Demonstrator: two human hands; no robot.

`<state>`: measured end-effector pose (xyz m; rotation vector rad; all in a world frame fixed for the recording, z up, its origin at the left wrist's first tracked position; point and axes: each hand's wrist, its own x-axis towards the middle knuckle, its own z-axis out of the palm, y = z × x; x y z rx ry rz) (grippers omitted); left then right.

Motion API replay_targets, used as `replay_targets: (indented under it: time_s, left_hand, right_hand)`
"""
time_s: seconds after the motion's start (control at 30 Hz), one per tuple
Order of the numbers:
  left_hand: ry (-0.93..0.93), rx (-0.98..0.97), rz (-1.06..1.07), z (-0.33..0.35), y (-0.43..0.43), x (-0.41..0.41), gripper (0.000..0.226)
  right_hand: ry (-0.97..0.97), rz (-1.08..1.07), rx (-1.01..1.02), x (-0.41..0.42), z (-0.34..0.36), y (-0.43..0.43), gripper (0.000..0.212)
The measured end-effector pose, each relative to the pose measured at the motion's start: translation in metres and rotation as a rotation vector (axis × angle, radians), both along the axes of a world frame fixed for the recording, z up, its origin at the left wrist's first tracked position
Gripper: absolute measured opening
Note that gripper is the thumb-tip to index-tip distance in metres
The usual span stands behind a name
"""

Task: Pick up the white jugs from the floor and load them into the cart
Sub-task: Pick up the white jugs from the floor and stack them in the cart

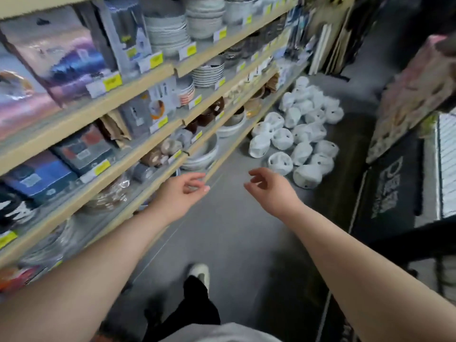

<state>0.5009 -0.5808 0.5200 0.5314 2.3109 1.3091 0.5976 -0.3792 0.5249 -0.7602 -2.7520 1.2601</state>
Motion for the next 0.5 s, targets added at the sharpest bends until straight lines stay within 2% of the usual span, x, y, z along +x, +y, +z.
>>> replay_targets:
  time_s: [0.27, 0.5]
  left_hand:
    - [-0.011, -0.016, -0.267, -0.018, 0.173, -0.136, 0.034]
    - [-0.053, -0.044, -0.491, -0.023, 0.321, -0.200, 0.031]
  right_hand:
    - [-0.006, -0.339, -0.038, -0.083, -0.018, 0.140, 0.040]
    - [-0.003, -0.604, -0.115, -0.105, -0.024, 0.251, 0.037]
